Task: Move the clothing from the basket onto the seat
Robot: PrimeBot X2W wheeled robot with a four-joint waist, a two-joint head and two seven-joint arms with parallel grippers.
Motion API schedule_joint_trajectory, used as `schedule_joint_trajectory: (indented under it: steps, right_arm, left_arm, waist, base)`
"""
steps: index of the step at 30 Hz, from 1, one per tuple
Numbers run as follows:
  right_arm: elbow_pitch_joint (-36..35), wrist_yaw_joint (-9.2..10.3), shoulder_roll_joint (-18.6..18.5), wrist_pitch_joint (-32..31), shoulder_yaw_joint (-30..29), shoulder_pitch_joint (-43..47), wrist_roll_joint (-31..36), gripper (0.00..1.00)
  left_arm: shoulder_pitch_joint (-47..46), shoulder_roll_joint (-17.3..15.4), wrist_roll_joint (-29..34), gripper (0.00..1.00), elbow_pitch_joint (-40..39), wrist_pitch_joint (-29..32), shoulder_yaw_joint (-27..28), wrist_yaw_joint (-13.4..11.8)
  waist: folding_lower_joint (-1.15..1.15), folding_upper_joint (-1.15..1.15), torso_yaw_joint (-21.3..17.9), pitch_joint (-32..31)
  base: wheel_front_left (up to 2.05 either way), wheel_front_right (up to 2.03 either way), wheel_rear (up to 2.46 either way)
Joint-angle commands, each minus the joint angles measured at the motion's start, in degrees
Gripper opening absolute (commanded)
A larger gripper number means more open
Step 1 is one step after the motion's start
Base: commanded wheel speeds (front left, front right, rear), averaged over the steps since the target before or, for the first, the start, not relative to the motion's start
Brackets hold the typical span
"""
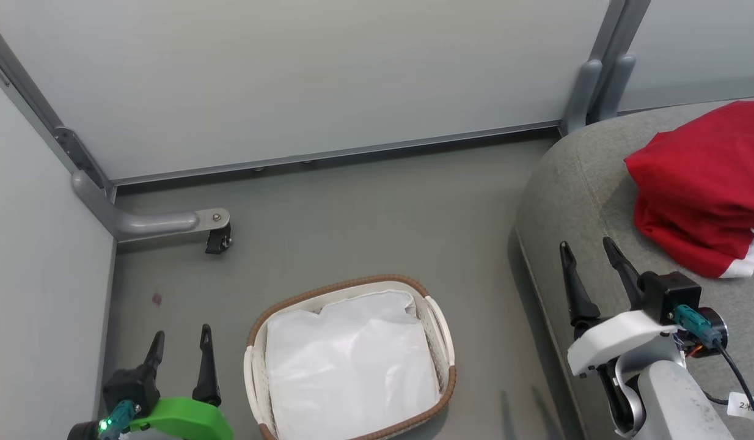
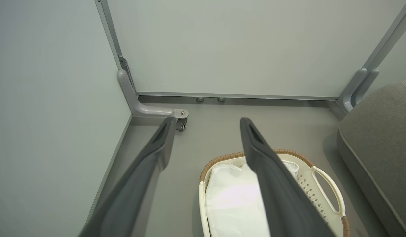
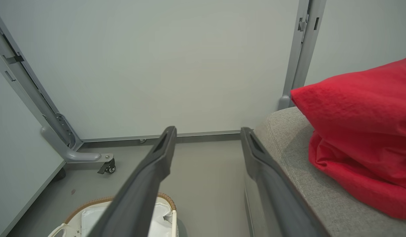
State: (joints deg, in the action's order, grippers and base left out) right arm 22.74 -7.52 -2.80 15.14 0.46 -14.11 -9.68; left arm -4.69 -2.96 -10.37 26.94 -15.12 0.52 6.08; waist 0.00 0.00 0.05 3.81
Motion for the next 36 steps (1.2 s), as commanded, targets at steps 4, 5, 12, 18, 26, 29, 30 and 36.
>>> schedule_joint_trajectory:
  steps: [4, 5, 12, 18, 26, 29, 30, 36]
  right_arm:
    - [0.5, 0.06, -0.2, 0.0, 0.2, 2.4, -0.4, 1.00]
    - [0.6, 0.06, -0.2, 0.0, 0.1, 2.6, -0.4, 1.00]
    - [1.6, 0.00, 0.2, -0.1, 0.0, 3.4, 0.0, 0.00]
    - [2.6, 0.00, 0.4, -1.6, -0.7, 4.1, -4.2, 0.00]
    - [1.1, 0.01, 0.3, -3.7, -1.2, 4.7, -12.9, 0.00]
    - [0.6, 0.01, 0.3, -4.3, -1.4, 4.9, -15.8, 0.00]
    - [0.4, 0.01, 0.3, -4.6, -1.5, 5.0, -16.9, 0.00]
    - [-0.5, 0.01, 0.2, -6.0, -1.9, 5.3, -22.6, 0.00]
  left_arm:
    - [2.5, 0.0, -2.2, 1.00, 0.2, 0.0, 0.2, 0.6]
    - [2.8, 0.0, -2.4, 1.00, 0.2, 0.0, 0.2, 0.7]
    - [3.0, 0.1, -4.1, 0.00, 1.3, 0.1, -0.1, 0.8]
    - [2.5, 0.3, -8.0, 0.00, 2.1, 1.5, 0.5, 0.9]
    - [2.1, 0.3, -16.2, 0.00, 0.2, 3.6, 0.9, 0.9]
    - [2.0, 0.3, -19.0, 0.00, -0.4, 4.3, 1.1, 0.9]
    - [2.0, 0.3, -20.0, 0.00, -0.7, 4.6, 1.1, 0.9]
    - [1.7, 0.2, -25.4, 0.00, -1.8, 6.0, 1.5, 1.0]
  waist:
    - [0.00, 0.00, -0.5, -1.6]
    - [0.00, 0.00, -0.5, -1.7]
    - [0.00, 0.00, -0.5, -2.2]
    - [0.00, 0.00, -0.5, -2.3]
    - [0.00, 0.00, -0.5, -2.4]
    - [0.00, 0.00, -0.5, -2.4]
    - [0.00, 0.00, -0.5, -2.4]
    - [0.00, 0.00, -0.5, -2.5]
  base:
    - [0.00, 0.00, 0.00]
    - [0.00, 0.00, 0.00]
    - [0.00, 0.00, 0.00]
    - [0.00, 0.00, 0.00]
    - [0.00, 0.00, 0.00]
    - [0.00, 0.00, 0.00]
    - [0.00, 0.00, 0.00]
    - [0.00, 0.00, 0.00]
